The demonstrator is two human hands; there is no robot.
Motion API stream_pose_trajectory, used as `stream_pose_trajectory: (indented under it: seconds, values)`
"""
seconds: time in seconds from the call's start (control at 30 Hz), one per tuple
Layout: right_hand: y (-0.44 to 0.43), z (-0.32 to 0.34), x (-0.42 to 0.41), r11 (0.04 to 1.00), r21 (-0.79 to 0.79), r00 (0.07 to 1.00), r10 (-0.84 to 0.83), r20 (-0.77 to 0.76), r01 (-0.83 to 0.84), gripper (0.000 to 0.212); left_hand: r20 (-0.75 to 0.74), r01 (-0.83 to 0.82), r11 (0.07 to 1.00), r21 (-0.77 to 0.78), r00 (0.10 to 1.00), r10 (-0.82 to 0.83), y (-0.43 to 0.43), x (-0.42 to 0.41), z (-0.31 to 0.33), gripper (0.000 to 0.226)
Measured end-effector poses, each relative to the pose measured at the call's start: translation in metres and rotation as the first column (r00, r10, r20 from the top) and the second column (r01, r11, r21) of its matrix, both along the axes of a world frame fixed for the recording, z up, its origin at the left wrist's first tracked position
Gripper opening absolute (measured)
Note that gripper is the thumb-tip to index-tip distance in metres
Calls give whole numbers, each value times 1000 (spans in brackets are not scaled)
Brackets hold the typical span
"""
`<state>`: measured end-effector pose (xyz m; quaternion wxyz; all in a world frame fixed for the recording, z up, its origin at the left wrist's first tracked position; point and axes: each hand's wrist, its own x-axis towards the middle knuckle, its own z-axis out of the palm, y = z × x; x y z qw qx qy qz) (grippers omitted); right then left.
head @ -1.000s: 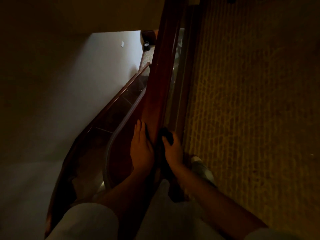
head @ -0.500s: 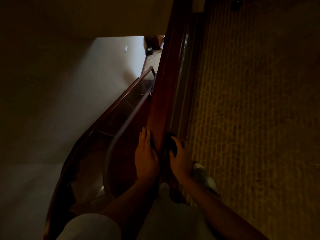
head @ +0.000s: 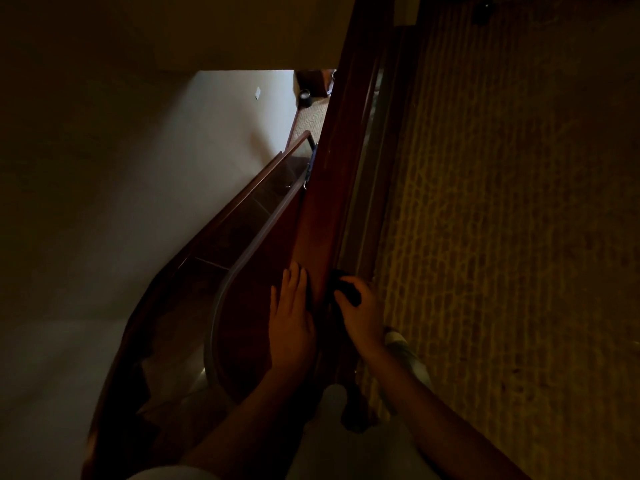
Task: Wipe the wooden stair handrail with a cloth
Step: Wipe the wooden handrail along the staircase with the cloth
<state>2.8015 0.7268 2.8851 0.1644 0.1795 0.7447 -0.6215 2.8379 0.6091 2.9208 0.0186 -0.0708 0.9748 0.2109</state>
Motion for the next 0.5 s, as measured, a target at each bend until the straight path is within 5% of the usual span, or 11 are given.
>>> stream_pose_trajectory:
  seconds: [0.33, 0.5]
  values:
    - [-3, 4, -41, 993, 23, 993, -111, -37, 112, 23, -35, 107, 990, 88, 994, -105, 15, -86, 13, 57]
    - [9, 0, -89, 995, -58, 997, -79, -27, 77, 23, 18, 52, 998, -46, 999, -51, 32, -132, 9, 61]
